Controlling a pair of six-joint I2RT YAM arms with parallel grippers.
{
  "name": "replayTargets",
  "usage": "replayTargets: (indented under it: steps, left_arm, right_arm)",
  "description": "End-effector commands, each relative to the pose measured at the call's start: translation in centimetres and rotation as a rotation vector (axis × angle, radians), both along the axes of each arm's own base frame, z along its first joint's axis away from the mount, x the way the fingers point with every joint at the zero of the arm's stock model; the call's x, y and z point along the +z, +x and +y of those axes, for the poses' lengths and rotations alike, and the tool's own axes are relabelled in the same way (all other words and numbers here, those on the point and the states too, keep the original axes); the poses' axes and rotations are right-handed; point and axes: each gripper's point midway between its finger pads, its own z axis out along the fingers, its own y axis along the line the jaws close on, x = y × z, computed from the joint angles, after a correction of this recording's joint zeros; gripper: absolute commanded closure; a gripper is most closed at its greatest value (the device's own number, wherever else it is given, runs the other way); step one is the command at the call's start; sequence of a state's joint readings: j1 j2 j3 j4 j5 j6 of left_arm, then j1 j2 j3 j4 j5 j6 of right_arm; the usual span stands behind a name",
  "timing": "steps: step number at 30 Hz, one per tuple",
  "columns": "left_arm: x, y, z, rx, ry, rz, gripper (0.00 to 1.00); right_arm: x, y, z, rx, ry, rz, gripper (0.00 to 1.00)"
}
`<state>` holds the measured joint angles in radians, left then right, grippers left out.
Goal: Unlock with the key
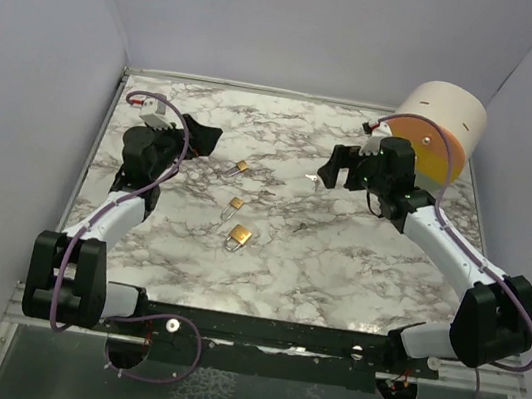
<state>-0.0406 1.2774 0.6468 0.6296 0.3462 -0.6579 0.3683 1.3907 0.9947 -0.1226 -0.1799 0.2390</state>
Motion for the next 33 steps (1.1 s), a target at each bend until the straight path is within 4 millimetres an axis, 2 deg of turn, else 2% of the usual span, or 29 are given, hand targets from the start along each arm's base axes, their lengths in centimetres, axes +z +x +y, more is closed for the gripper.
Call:
replayTargets:
  steps: [1,8,15,20,24,29,33]
  left_arm:
    - [1.2,0.2,1.2,0.063,0.035,-0.030,0.01]
    - [0.1,0.3,0.8,0.057,-0.029,0.031,0.01]
    - [-0.7,0.4,0.6,0.043,-0.043,0.061,0.01]
    - [-0.1,0.6,-1.6,-0.092,0.013,0.032,0.05]
    - [-0.9,0.3,-3.6,-0.165,0.056,0.053,0.01]
    - [-2.2,-0.3,-6.4,-0.231,0.136,0.098,0.01]
    - [-2.8,-1.0,-7.9,-0.252,0.168,0.109,0.01]
  right_arm:
    - [0.8,1.3,-0.2,-0.053,-0.045,-0.010,0.00]
    - [0.2,1.0,-0.1,-0.046,-0.080,0.007,0.00]
    - [-0.4,1.0,-1.0,-0.098,-0.106,0.027,0.02]
    - [-0.8,0.9,0.4,-0.028,-0.097,0.051,0.11]
    - [-4.2,1.5,1.5,0.002,-0.122,0.157,0.22]
    - [-7.7,2.3,2.3,0.013,-0.135,0.253,0.30]
    - [-9.6,2.9,2.8,0.013,-0.136,0.290,0.46]
